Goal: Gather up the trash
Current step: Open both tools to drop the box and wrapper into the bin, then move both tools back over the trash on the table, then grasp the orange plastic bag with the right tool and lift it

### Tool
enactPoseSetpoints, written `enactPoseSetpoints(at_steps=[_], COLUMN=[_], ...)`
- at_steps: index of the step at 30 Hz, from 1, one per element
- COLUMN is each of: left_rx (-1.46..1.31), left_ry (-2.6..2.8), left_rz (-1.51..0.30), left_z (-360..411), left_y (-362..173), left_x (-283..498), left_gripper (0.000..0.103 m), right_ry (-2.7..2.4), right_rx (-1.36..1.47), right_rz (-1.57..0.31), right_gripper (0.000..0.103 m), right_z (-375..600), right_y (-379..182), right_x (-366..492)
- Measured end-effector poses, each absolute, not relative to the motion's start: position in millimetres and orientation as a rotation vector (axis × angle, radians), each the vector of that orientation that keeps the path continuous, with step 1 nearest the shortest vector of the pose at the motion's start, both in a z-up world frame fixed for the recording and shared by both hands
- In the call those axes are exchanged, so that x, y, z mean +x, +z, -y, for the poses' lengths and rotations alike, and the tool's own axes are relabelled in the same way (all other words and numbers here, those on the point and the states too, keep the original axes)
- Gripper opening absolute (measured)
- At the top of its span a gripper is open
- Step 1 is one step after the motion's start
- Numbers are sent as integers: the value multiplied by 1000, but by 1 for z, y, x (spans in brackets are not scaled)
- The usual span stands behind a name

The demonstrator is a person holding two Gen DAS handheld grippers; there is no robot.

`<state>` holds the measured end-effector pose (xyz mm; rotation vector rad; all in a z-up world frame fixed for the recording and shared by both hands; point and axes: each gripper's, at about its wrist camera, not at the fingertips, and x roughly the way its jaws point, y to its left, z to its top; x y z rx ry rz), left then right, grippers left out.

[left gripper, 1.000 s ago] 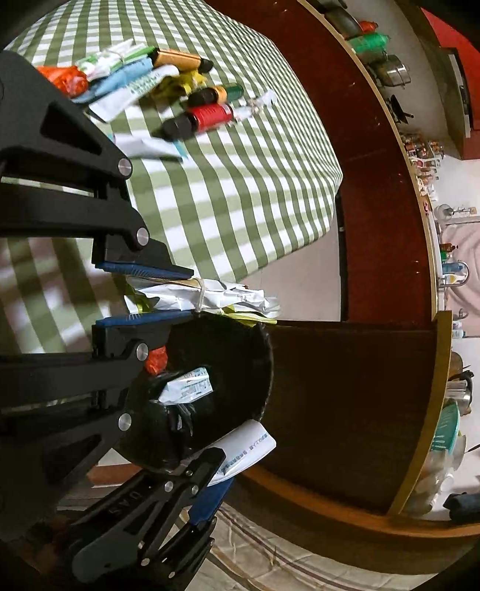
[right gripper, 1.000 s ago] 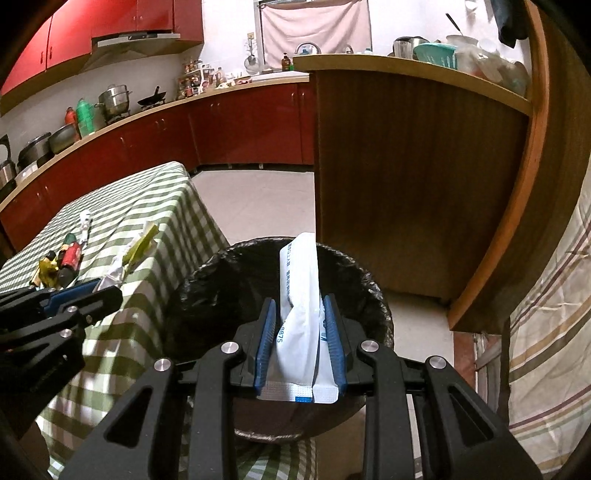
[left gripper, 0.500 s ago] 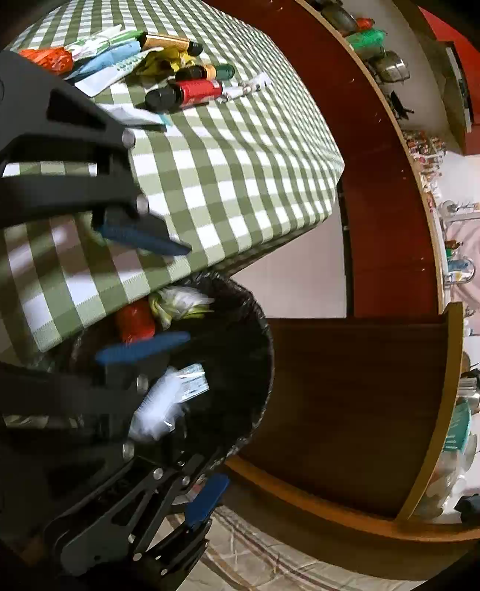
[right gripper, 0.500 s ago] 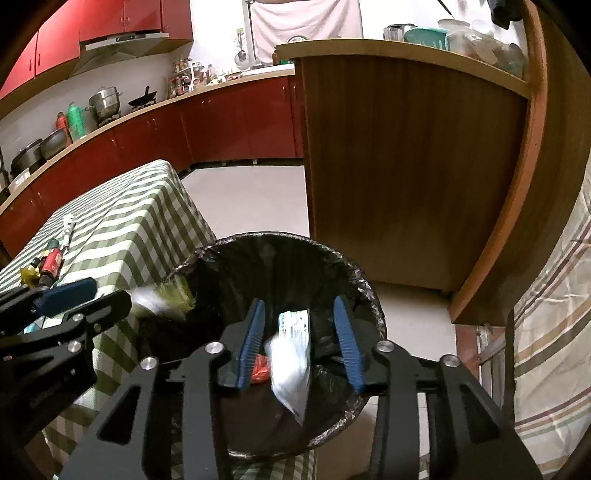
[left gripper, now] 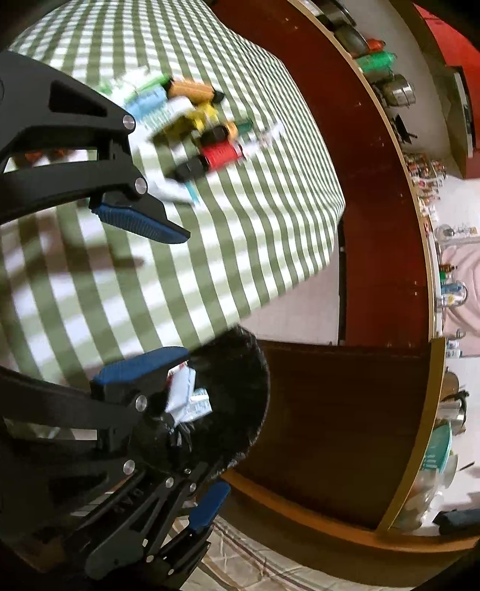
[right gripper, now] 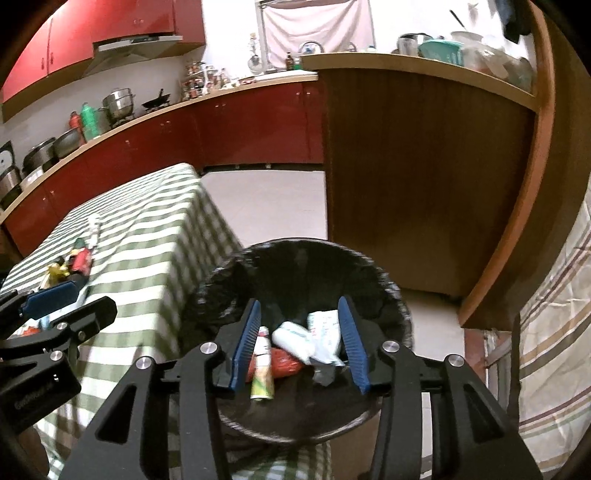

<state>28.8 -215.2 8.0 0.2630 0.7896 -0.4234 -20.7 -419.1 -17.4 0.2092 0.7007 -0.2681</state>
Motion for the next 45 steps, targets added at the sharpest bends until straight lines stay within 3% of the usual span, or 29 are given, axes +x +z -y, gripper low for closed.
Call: enactPoseSetpoints(at_steps=[16, 33, 45], left_rx=[181, 107, 85], left_ry=[-207, -33, 52], left_rz=[-792, -830, -838], left_z=[90, -5, -46], left_y=[23, 12, 6], left_x=[21, 23, 20], left_gripper=[69, 70, 70], right_ry=[-92, 53, 138], right_rx=[108, 43, 22], right_rz=[-708, -719, -696], right_gripper=[46, 46, 58], right_z=[321, 238, 199], right_y=[-2, 3, 12], right_x=[-1, 12, 1])
